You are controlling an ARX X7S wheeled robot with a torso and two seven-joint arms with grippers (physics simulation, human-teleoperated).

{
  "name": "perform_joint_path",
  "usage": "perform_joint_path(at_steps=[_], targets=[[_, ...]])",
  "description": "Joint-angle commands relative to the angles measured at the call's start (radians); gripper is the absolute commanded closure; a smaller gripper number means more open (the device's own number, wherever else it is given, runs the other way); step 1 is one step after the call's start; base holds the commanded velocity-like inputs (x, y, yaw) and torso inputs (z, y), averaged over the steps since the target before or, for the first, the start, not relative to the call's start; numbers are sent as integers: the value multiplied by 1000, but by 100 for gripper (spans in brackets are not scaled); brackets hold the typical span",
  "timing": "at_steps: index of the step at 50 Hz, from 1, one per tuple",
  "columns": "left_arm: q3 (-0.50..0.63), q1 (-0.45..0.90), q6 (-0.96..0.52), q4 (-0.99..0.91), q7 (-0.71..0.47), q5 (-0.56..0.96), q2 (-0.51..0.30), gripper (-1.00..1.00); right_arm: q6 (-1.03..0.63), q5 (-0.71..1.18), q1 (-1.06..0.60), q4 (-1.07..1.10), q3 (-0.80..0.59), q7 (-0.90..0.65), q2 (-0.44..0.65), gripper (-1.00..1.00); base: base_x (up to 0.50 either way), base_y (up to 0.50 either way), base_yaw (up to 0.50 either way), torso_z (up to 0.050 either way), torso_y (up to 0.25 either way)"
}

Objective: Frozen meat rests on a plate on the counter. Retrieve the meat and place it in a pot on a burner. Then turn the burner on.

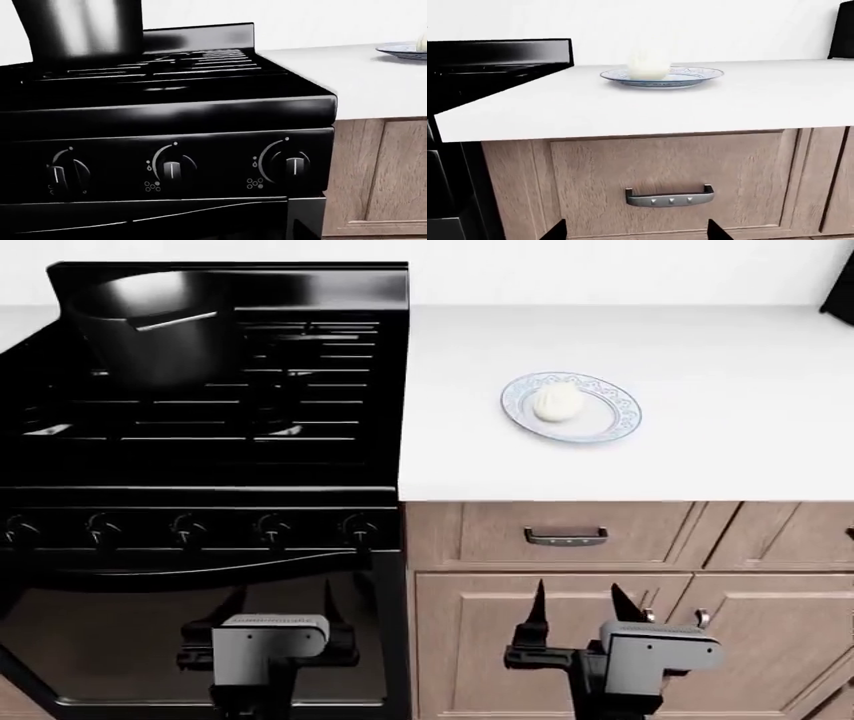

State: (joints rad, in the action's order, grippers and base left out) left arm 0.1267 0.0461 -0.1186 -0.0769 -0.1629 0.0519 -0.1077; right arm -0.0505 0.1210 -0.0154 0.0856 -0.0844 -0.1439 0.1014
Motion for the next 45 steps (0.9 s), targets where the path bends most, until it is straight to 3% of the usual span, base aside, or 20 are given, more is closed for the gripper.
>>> perform_joint_path(at_steps=[1, 5, 9, 16, 25, 26, 30, 33, 38, 45], targets=[[3, 93, -346, -267, 12, 62, -29, -100, -330, 88, -50, 277, -2, -31, 58, -100, 0, 0, 0, 50, 0], [11, 176, -433, -317, 14, 66, -41, -100, -607, 133, -121, 457, 15, -69, 103, -100, 0, 0, 0, 50, 0], [2, 256, -549, -363, 14, 91, -43, -100, -725, 175, -191, 542, 21, -53, 140, -100, 0, 0, 0, 50, 0], [-41, 421, -791, -433, 41, 195, -23, -100, -1095, 303, -486, 678, 26, -5, 221, -100, 0, 0, 0, 50, 0], [-110, 560, -1050, -516, 73, 331, -13, -100, -1505, 476, -807, 797, 138, 22, 199, -100, 0, 0, 0, 50, 0], [-110, 570, -1056, -522, 80, 338, -18, -100, -1519, 560, -838, 781, 146, -24, 220, -100, 0, 0, 0, 50, 0], [-127, 623, -1119, -537, 108, 382, -32, -100, -1518, 1132, -969, 632, 172, -452, 323, -100, 0, 0, 0, 50, 0], [-144, 664, -1136, -549, 114, 398, -39, -100, -1511, 1364, -1037, 557, 155, -651, 358, -100, 0, 0, 0, 42, 0], [-176, 712, -1121, -557, 132, 423, -36, -100, -1459, 1620, -1104, 490, 115, -853, 442, -100, 0, 0, 0, 1, 0], [-231, 752, -1102, -547, 148, 462, -15, -100, -1434, 1702, -1104, 475, 70, -890, 490, -100, 0, 0, 0, 0, 0]])
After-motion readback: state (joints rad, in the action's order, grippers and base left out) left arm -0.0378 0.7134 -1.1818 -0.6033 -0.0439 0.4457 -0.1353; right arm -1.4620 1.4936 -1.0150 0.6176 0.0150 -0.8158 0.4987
